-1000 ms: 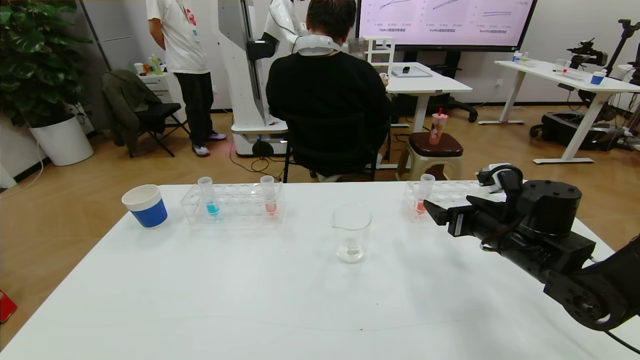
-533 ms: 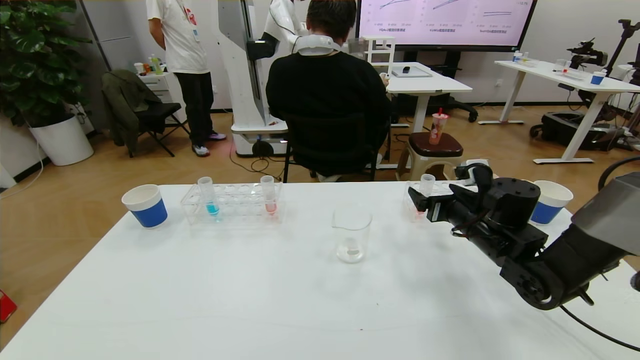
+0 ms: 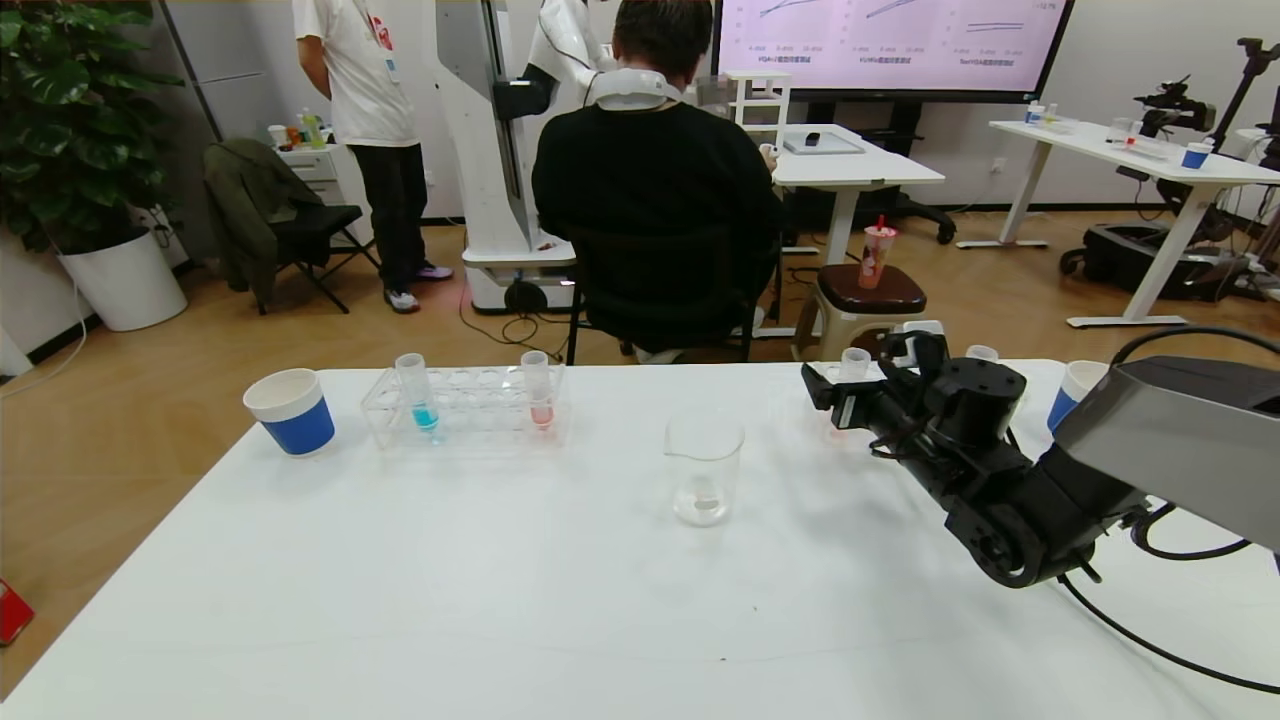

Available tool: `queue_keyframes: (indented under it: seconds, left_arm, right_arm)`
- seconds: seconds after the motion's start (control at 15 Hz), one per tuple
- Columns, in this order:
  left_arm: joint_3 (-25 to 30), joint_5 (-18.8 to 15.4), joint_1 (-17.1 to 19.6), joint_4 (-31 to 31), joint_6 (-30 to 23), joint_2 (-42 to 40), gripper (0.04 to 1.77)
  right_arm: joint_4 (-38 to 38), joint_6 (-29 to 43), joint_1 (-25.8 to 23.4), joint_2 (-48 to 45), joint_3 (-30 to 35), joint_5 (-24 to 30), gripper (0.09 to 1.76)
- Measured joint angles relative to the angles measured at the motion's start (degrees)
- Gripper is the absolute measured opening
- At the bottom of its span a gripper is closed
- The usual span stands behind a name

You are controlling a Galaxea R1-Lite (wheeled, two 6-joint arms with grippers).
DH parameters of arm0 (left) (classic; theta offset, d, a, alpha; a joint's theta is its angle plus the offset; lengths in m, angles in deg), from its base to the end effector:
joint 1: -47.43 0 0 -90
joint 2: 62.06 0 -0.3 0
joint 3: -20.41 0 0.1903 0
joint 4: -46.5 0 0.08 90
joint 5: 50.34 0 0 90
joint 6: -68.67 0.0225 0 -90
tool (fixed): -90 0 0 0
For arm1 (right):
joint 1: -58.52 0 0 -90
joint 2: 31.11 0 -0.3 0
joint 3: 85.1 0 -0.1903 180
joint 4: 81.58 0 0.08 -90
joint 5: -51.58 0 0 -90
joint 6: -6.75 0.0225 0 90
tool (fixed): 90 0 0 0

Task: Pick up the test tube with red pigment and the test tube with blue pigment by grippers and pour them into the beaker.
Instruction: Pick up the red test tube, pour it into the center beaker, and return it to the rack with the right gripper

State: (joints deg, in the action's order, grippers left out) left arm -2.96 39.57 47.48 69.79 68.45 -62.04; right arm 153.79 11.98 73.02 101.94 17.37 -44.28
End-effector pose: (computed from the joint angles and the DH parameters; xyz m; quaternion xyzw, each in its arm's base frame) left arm -0.0228 -0.0001 0.0756 -0.0019 -0.0005 -0.0004 1.0000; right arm 0.4023 0.1017 0.0621 0.0453 0.0047 0.0752 0.9961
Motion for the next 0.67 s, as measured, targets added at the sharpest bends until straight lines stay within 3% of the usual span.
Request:
queue_keyframes:
  seconds: [0.33,0.4,0.47,0.6,0.67]
  left_arm:
    - [0.0,0.0,0.0,0.0,0.0,0.0,1.77]
    - [0.0,0.0,0.0,0.0,0.0,0.0,1.77]
    - [0.0,0.0,0.0,0.0,0.0,0.0,1.77]
    - [0.0,0.0,0.0,0.0,0.0,0.0,1.77]
    - [0.0,0.0,0.0,0.0,0.0,0.0,1.77]
  right_arm:
    - [1.0,-0.2,-0.1,1.4,-0.5,0.2,1.73]
    - [1.0,-0.3,-0.1,1.4,-0.5,0.2,1.59]
    - [1.1,-0.3,-0.2,1.4,-0.5,0.2,1.31]
    - [2.3,-0.3,-0.3,1.4,-0.2,0.2,0.46]
    - [3.1,-0.4,-0.3,1.4,0.0,0.2,0.34]
